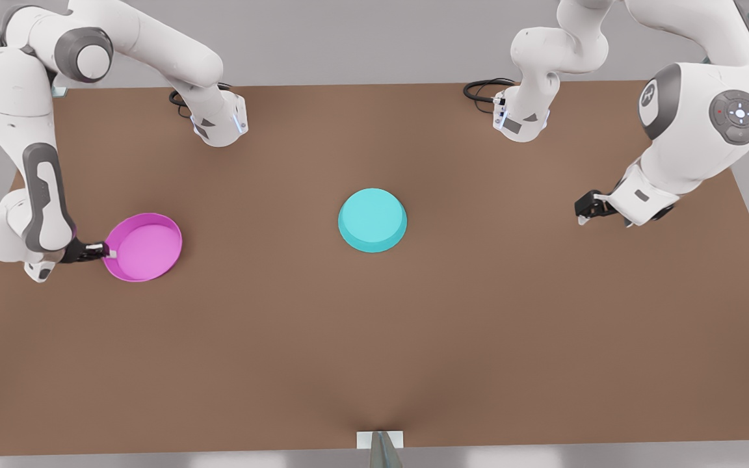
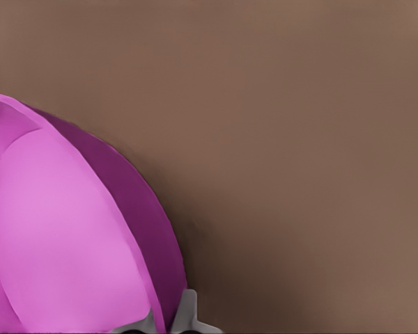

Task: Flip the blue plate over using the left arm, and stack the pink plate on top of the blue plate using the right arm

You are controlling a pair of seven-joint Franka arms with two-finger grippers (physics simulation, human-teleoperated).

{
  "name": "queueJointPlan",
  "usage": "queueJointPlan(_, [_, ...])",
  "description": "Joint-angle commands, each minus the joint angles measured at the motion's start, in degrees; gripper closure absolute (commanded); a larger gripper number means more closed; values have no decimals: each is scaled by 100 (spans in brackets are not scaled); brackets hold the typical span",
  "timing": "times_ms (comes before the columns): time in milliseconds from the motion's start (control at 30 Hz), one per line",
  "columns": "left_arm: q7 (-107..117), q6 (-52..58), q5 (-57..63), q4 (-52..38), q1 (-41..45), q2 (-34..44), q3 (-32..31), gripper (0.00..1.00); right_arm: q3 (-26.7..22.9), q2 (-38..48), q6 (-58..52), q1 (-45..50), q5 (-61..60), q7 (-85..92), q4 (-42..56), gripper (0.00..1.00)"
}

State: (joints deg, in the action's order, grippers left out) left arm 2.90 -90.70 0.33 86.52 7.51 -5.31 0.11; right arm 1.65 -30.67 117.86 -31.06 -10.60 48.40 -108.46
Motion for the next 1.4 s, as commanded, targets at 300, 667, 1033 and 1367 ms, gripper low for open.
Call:
queueJointPlan(300, [0, 9, -7, -4, -4, -14, 24, 0, 37, 500, -826, 3027, -135, -1685, 299, 79])
queueJointPlan(667, [53, 18, -6, -109, 13, -163, -213, 0, 380, 272, -870, 5725, -1111, -3406, 1106, 79])
queueJointPlan(1033, [9, 44, -15, -127, 13, -207, -169, 0, 380, -194, -677, 6350, -1339, -3812, 1389, 2])
queueJointPlan(1367, [62, 62, -112, -153, 13, -225, -143, 0, -252, 1017, -4024, 5147, -40, -4884, 3294, 0])
